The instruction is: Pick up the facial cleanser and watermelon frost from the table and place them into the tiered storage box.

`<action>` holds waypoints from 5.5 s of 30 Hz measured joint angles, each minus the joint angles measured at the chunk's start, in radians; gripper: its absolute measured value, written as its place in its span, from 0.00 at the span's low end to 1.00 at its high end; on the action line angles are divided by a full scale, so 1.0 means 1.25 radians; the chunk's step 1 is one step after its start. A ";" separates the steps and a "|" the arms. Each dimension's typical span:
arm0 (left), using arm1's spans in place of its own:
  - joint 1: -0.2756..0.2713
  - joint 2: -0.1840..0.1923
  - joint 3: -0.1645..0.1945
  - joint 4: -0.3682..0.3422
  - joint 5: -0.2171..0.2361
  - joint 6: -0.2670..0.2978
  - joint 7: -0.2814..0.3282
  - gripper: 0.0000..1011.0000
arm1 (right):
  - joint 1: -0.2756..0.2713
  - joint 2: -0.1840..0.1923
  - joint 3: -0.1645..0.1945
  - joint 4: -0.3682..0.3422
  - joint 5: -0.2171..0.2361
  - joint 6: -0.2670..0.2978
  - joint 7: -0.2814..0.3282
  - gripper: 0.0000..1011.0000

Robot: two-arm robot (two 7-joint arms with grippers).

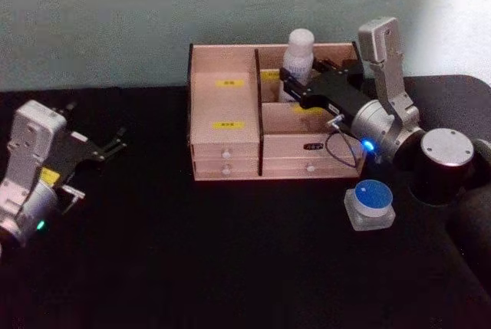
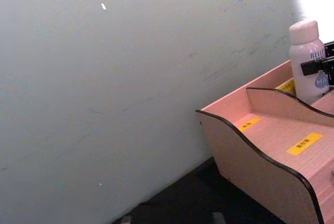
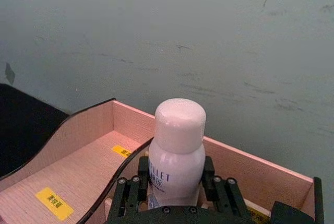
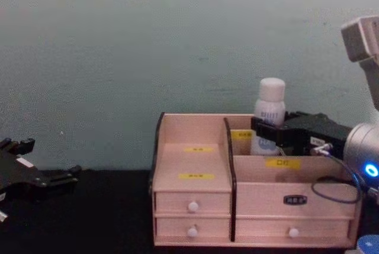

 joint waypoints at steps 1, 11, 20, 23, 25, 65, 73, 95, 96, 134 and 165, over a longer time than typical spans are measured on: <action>0.000 0.000 0.000 0.000 0.000 0.000 0.000 0.99 | 0.000 0.000 0.000 0.000 0.000 0.000 0.000 0.59; 0.000 0.000 0.000 0.000 0.000 0.000 0.000 0.99 | -0.001 0.001 0.000 -0.002 0.000 0.000 0.000 0.59; 0.000 0.000 0.000 0.000 0.000 0.000 0.000 0.99 | -0.001 0.002 0.000 -0.004 0.001 0.000 -0.001 0.65; 0.000 0.000 0.000 0.000 0.000 0.000 0.000 0.99 | -0.002 0.002 0.000 -0.004 0.001 -0.001 -0.001 0.78; 0.000 0.000 0.000 0.000 0.000 0.000 0.000 0.99 | -0.002 0.002 0.000 -0.004 0.001 -0.001 -0.001 0.81; 0.000 0.000 0.000 0.000 0.000 0.000 0.000 0.99 | -0.249 0.201 0.065 -0.397 0.119 0.102 0.091 0.99; 0.000 0.000 0.000 0.000 0.000 0.000 0.000 0.99 | -0.385 0.307 0.110 -0.535 0.171 0.156 0.095 0.99; 0.000 0.000 0.000 0.000 0.000 0.000 0.000 0.99 | -0.493 0.371 0.098 -0.601 0.195 0.294 -0.015 0.99; 0.000 0.000 0.000 0.000 0.000 0.000 0.000 0.99 | -0.491 0.371 0.096 -0.599 0.194 0.298 -0.016 0.99; 0.000 0.000 0.000 0.000 0.000 0.000 0.000 0.99 | -0.430 0.374 0.040 -0.532 0.210 0.354 -0.011 0.99; 0.000 0.000 0.000 0.000 0.000 0.000 0.000 0.99 | -0.421 0.368 0.032 -0.515 0.207 0.352 -0.015 0.99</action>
